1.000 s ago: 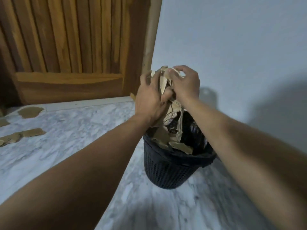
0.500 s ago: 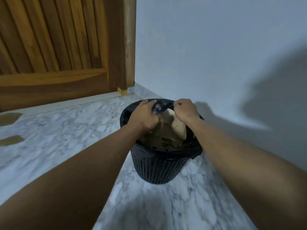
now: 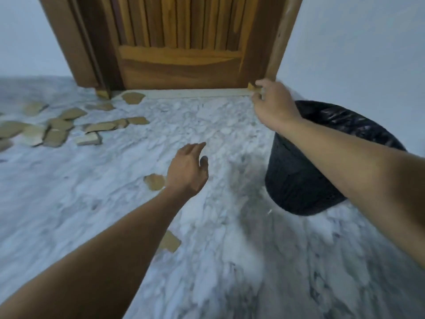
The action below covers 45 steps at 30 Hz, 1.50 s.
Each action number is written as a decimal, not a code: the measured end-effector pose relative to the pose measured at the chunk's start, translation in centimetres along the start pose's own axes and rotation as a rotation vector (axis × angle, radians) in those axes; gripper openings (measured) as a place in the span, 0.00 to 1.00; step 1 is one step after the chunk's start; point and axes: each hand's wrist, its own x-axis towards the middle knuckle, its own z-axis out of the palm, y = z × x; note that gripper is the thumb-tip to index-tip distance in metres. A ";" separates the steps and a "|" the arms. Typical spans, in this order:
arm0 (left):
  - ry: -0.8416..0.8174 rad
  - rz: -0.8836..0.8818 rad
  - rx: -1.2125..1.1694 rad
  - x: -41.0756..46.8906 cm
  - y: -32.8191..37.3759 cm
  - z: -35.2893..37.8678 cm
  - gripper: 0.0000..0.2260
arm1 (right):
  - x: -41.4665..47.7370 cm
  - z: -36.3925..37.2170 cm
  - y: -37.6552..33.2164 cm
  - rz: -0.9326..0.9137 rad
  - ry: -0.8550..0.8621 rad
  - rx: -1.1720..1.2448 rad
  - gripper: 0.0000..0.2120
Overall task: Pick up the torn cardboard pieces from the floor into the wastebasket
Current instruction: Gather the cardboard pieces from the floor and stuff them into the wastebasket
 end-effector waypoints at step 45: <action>0.233 -0.666 0.512 11.5 -54.0 -13.5 0.45 | 16.8 55.7 -23.5 -0.069 -0.348 -0.114 0.50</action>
